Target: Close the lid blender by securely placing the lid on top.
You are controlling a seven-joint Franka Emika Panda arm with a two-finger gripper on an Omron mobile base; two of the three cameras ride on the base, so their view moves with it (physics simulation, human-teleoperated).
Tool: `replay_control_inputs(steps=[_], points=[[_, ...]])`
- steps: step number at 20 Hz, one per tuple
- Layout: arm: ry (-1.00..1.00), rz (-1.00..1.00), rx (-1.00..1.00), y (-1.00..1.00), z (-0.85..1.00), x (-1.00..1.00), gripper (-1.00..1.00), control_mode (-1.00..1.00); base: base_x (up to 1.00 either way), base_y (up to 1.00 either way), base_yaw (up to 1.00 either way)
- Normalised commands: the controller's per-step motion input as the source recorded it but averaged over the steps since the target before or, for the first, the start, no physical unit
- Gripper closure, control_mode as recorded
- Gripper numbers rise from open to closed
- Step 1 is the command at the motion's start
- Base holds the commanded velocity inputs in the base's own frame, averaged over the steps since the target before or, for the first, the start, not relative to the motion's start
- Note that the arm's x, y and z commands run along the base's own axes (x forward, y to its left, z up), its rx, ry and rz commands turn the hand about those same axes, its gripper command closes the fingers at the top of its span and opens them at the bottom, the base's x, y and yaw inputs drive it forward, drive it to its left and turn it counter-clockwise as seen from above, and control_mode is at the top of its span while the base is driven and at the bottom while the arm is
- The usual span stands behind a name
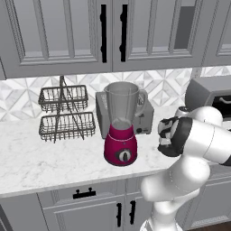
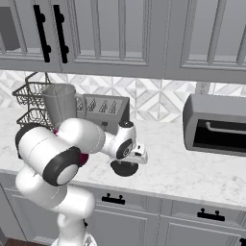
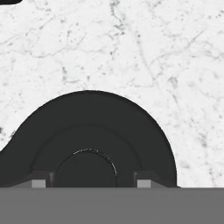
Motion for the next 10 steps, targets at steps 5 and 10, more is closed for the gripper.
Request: replay_control_inputs(steps=[5, 10], points=[[0.00, 0.00, 0.00, 0.00, -0.08, 0.00, 1.00, -1.00, 0.00, 0.00, 0.00], [-0.01, 0.00, 0.00, 0.00, -0.02, -0.01, 1.00, -1.00, 0.00, 0.00, 0.00]])
